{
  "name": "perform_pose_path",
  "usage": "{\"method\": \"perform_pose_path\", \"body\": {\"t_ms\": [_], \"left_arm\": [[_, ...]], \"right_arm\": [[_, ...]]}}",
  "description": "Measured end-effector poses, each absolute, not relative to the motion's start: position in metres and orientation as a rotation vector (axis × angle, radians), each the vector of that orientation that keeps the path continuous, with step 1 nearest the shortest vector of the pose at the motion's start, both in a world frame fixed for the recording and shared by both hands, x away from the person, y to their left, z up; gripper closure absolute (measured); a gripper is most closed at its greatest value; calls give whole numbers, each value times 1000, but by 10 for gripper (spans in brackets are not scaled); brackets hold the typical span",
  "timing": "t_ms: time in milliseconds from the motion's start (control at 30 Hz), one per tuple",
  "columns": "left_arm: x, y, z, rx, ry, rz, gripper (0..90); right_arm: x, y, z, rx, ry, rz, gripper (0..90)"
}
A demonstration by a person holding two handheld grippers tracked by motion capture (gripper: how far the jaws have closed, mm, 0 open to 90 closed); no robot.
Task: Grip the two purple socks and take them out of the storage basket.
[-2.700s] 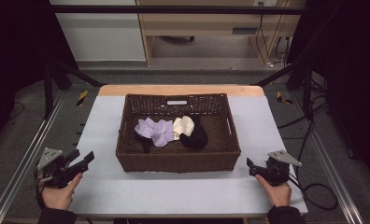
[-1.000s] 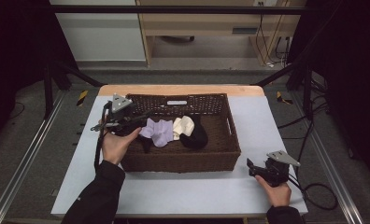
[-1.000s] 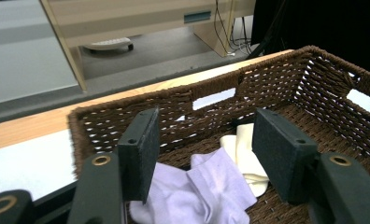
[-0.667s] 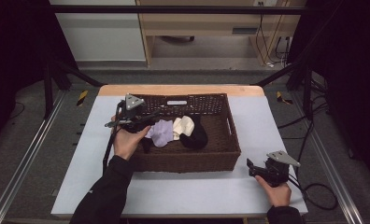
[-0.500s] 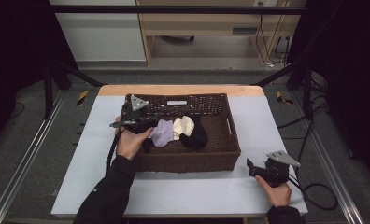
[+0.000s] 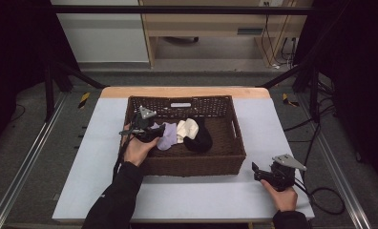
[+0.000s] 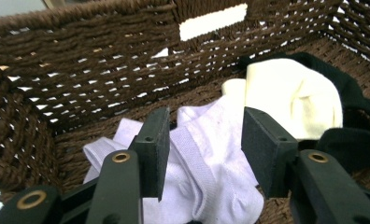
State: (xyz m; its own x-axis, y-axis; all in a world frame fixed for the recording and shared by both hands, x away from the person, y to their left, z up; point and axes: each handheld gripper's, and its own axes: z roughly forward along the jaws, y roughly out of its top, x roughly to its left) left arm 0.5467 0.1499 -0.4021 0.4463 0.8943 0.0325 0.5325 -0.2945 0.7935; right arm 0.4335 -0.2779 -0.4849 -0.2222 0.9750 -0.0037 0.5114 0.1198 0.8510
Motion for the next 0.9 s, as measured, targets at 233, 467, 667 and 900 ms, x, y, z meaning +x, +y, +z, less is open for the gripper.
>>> {"method": "perform_pose_path", "body": {"t_ms": [233, 467, 667, 900], "left_arm": [[548, 149, -408, 2024, 1233, 588, 530], [554, 147, -412, 2084, 1262, 517, 514], [556, 147, -418, 2134, 1221, 577, 493], [558, 146, -423, 2188, 1237, 498, 578]], "right_arm": [[434, -278, -485, 1444, 1812, 1004, 79], [434, -278, -485, 1446, 1815, 1004, 79], [434, -278, -485, 1446, 1819, 1005, 79], [434, -278, -485, 1447, 1817, 1007, 79]]}}
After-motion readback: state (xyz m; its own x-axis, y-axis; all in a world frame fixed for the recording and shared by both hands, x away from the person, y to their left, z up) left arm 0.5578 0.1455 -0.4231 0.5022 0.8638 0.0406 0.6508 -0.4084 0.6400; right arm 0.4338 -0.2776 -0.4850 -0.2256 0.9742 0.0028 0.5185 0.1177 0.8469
